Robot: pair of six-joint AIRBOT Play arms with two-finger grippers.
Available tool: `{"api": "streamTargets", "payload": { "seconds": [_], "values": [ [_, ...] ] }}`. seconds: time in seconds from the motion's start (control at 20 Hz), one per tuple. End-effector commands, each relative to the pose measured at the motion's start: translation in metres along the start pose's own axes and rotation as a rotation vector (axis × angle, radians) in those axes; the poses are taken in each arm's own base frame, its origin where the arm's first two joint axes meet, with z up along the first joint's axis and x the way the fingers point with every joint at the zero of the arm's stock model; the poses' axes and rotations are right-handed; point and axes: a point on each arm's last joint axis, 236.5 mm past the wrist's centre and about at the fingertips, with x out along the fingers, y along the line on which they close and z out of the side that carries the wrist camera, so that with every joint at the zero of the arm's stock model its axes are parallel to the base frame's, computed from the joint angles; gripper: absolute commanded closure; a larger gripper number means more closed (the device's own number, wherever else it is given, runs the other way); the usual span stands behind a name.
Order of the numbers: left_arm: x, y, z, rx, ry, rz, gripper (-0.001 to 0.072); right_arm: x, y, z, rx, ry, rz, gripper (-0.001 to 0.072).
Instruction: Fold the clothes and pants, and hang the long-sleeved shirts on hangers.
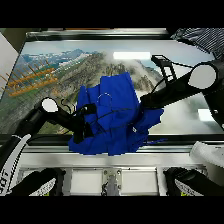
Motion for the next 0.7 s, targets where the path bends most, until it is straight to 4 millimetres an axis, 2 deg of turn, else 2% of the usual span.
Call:
{"api": "streamTargets", "payload": {
  "seconds": [0.0,0.1,0.25,0.5,0.65],
  "values": [
    [-0.004,0.003,0.011,0.007,-0.032,0.010,0.0701,-0.009,0.018,0.005,-0.008,-0.053,0.055,0.0702],
    [-0.004,0.006,0.017,-0.012,-0.064,0.011,0.0701,-0.018,0.016,0.002,0.008,-0.068,0.038,0.0701],
    [-0.011,0.012,0.022,-0.049,-0.116,0.021,0.0701,-0.035,-0.004,-0.002,0.036,-0.107,-0.057,0.0701],
    [-0.013,0.016,0.030,-0.058,-0.155,0.033,0.0701,-0.038,0.003,-0.002,0.031,-0.119,-0.027,0.0701],
    [-0.006,0.008,0.034,-0.002,-0.137,0.020,0.0701,-0.040,0.009,0.014,0.002,-0.187,-0.012,0.0701]
  ]
}}
